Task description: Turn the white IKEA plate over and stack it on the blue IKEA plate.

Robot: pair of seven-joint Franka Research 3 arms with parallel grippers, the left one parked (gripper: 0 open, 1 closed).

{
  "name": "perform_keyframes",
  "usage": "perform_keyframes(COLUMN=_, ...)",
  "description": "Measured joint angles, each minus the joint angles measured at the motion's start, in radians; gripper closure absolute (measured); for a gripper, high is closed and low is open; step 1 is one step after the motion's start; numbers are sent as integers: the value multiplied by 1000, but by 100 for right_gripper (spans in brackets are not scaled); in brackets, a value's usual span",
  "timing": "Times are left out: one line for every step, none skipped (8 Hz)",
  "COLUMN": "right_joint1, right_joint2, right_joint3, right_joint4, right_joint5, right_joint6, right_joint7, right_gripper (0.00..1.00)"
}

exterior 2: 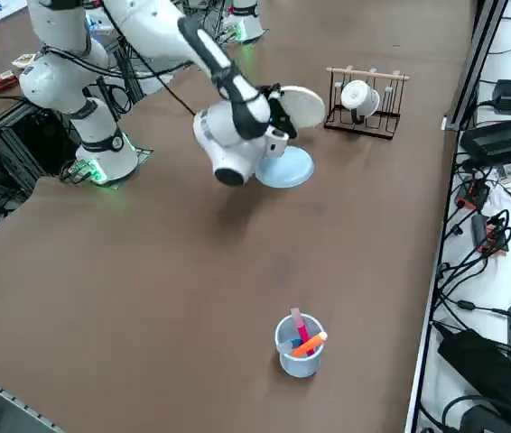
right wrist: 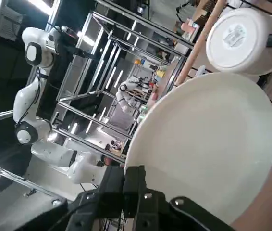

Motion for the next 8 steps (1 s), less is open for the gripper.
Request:
perform_keyframes(right_joint1=-13, right_joint2=28, right_joint3=0, right_joint4=7, right_joint5=-4, right_joint6=-8, right_joint7=-26, right_gripper=97)
perform_keyframes(right_joint1=-23, right_joint2=48, right_joint3=-1, right_joint4=13, right_joint5=-21, right_joint6=-10, right_joint7=-49, right_gripper=97)
perform_keyframes(right_joint1=-33, right_joint2=58, right_joint3=-1, right_joint4=20, right_joint5=-53, right_joint6=-11, right_joint7=-68, right_gripper=97)
perform_keyframes(right_joint1=-43, right_joint2=58, right_joint3=-1, right_joint4=23, right_joint5=-83, right_joint6=-11, right_joint7=-81, right_gripper=97)
perform_keyframes(right_joint1=-50, right_joint2=60, right_joint3=-2, right_joint4=27, right_joint5=-106, right_joint6=-10, right_joint7=-91, right_gripper=97)
perform_keyframes(right_joint1=-55, right_joint2=69, right_joint3=-2, right_joint4=35, right_joint5=-124, right_joint6=-10, right_joint7=-100, right_gripper=97)
perform_keyframes(right_joint1=-58, right_joint2=83, right_joint3=-2, right_joint4=47, right_joint5=-135, right_joint6=-10, right_joint7=-113, right_gripper=97)
perform_keyframes(right_joint1=-62, right_joint2=95, right_joint3=-2, right_joint4=59, right_joint5=-152, right_joint6=-15, right_joint7=-125, right_gripper=97)
